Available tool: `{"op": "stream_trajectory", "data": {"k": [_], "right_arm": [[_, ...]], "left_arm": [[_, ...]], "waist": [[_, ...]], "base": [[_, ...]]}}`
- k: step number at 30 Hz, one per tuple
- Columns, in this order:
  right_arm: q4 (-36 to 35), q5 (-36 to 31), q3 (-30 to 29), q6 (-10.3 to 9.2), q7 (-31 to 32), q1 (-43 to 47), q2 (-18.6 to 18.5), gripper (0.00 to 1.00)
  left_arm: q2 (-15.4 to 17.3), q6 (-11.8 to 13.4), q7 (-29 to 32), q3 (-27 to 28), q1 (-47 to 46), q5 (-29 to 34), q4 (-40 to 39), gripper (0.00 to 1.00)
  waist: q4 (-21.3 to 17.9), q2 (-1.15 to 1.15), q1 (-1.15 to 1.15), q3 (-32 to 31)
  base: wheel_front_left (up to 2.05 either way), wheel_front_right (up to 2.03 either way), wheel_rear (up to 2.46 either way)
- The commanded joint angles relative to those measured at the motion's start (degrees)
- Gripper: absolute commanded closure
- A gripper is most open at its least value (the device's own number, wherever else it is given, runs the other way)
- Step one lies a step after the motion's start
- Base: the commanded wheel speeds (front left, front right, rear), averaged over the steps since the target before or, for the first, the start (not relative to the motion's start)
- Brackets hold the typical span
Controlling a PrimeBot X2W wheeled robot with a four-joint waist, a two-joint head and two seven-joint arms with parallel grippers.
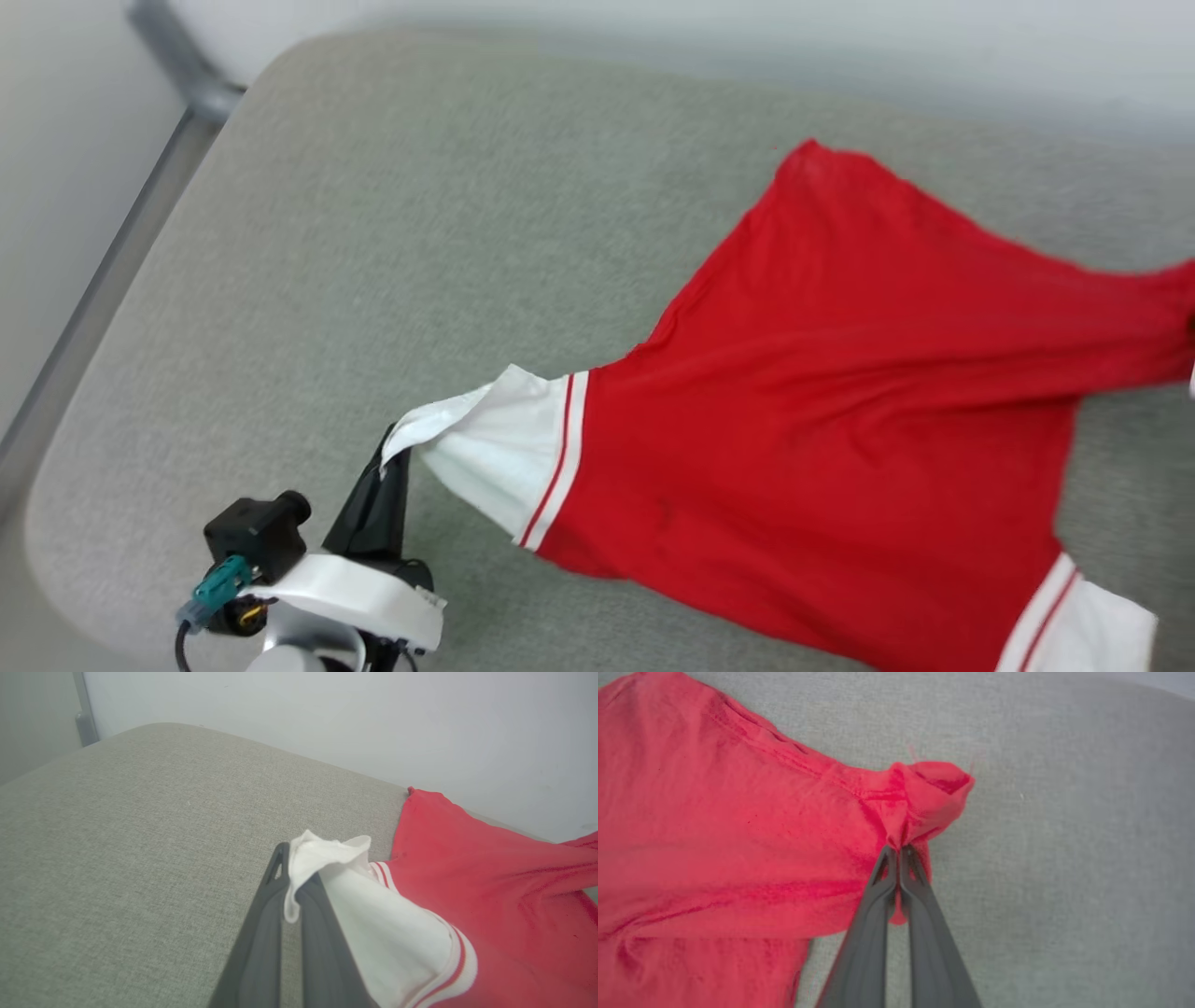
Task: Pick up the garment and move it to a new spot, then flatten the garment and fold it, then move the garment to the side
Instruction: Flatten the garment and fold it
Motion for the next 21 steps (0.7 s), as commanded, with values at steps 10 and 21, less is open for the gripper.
{"op": "stream_trajectory", "data": {"k": [10,21], "right_arm": [[-14.6,5.6,-5.5,-0.06,-2.0,26.2,4.4,1.0],[-24.4,5.8,-11.9,-0.06,-6.4,45.5,14.4,1.0]], "left_arm": [[3.1,2.1,3.4,2.1,6.1,-1.9,0.0,1.0],[4.1,2.8,5.1,1.7,8.4,-2.3,0.1,1.0]], "waist": [[-12.5,0.0,0.0,-11.3],[-17.3,0.0,0.0,-12.9]], "base": [[0.0,0.0,0.0],[0.0,0.0,0.0]]}}
